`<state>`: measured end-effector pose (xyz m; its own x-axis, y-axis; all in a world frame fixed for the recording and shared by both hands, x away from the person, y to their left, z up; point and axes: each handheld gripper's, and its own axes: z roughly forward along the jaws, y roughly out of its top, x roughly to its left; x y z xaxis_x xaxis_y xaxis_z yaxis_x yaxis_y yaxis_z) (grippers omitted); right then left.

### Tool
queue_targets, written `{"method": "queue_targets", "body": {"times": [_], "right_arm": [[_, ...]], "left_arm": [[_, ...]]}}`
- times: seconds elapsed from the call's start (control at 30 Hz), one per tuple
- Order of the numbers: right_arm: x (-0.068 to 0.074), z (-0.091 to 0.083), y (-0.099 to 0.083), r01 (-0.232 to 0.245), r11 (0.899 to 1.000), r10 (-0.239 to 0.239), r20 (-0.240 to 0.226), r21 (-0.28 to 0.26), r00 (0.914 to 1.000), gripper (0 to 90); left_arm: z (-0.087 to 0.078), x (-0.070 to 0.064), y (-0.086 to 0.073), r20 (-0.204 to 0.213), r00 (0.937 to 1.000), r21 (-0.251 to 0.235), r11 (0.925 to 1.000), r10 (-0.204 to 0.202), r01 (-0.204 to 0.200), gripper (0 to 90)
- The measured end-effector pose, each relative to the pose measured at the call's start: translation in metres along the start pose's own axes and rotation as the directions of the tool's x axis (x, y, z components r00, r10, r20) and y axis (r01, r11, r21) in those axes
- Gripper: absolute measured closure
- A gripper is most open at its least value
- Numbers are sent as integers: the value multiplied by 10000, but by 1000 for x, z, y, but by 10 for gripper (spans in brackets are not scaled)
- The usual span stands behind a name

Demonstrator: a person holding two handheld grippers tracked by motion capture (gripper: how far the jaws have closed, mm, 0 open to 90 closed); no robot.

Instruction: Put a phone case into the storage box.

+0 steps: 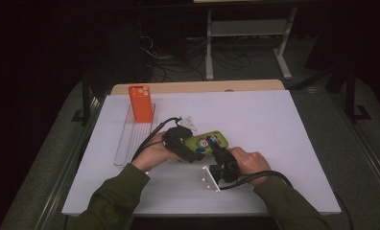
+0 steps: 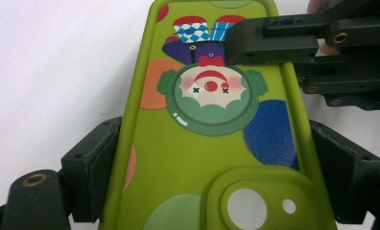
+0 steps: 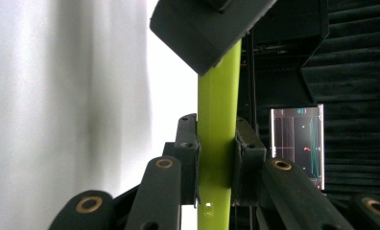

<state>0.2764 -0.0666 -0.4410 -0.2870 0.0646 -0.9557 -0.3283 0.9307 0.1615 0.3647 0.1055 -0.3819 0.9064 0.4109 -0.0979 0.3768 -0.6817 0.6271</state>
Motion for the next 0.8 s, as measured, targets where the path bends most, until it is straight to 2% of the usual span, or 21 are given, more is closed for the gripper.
{"method": "queue_targets", "body": {"times": [0.13,0.17,0.2,0.33,0.37,0.4,0.43,0.53,0.63,0.67,0.7,0.8], "right_arm": [[1,0,1,97,9999,-98,56,92,9999,758],[1,0,1,149,9998,-151,114,141,9998,759],[2,1,1,170,9997,-173,178,165,9997,760],[-2,0,1,-79,9999,77,144,142,9999,761],[-3,0,1,-131,9998,129,122,155,9998,761],[-4,0,1,-224,9997,223,114,128,9997,761],[-5,-1,1,-381,9992,380,64,154,9993,761],[-5,0,-1,-442,9987,444,-64,253,9990,761],[-7,1,-3,-759,9967,767,-252,290,9967,761],[-8,1,-4,-992,9944,1008,-435,374,9940,761],[-9,0,-4,-1470,9880,1493,-501,472,9875,761],[-15,1,-7,-1945,9798,1975,-698,476,9778,761]], "left_arm": [[0,1,0,5,10000,-24,10000,-2,2,150],[1,0,0,1,9999,-158,9998,-146,146,149],[0,1,0,-20,10000,-55,10000,52,-52,147],[-2,0,0,35,9999,-468,9988,-157,158,134],[-3,1,0,25,10000,-438,9990,-34,35,131],[-4,0,0,51,9999,-624,9980,-110,113,126],[-6,2,0,43,10000,-621,9981,2,1,106],[-10,3,-1,117,9998,-986,9950,-161,172,51],[-14,5,-2,324,9992,-1165,9929,-217,253,0],[-15,6,-3,343,9992,-1205,9924,-194,234,0],[-16,6,-3,265,9995,-1258,9919,-156,188,0],[-19,8,-3,190,9996,-1380,9901,-212,236,0]]}}
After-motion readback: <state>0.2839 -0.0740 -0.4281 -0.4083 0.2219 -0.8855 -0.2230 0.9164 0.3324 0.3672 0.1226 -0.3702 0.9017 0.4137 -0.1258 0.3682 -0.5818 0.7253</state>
